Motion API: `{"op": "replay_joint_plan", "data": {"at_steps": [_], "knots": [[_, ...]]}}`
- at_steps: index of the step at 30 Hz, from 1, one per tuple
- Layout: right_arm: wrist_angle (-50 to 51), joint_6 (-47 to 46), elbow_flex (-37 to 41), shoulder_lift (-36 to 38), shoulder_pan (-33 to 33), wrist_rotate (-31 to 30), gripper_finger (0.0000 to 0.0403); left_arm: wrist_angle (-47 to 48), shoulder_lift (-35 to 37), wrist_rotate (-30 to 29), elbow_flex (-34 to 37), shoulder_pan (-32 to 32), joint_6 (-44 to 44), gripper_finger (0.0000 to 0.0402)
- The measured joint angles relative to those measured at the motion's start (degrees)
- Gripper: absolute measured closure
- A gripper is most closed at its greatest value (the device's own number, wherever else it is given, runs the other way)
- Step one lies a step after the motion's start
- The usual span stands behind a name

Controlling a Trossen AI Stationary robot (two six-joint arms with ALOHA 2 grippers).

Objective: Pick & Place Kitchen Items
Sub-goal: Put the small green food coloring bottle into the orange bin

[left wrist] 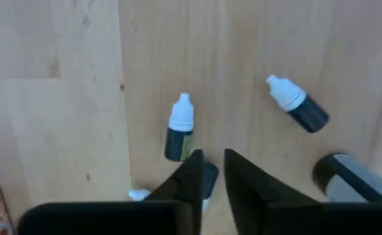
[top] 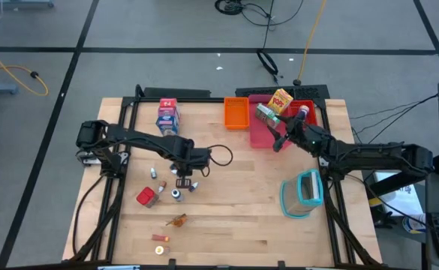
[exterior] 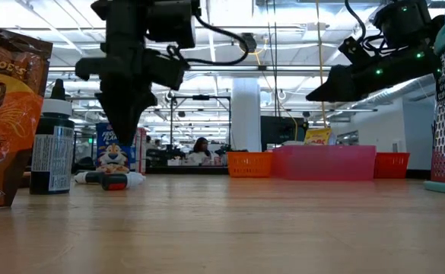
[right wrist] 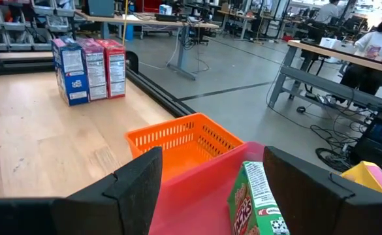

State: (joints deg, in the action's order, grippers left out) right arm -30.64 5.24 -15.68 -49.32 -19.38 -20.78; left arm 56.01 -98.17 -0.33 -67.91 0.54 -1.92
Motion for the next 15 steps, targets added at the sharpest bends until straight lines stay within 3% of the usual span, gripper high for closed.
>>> {"op": "replay_joint_plan", "data": {"at_steps": [8,15], "knots": [[-1.2,0.0,0.0,0.0,0.0,0.0,0.0145,-4.7,0.0,-1.5,2.8,0.0,0.1,0.0242],[-1.2,0.0,0.0,0.0,0.0,0.0,0.0144,-8.6,0.0,-3.6,7.2,-0.3,0.6,0.0218]]}}
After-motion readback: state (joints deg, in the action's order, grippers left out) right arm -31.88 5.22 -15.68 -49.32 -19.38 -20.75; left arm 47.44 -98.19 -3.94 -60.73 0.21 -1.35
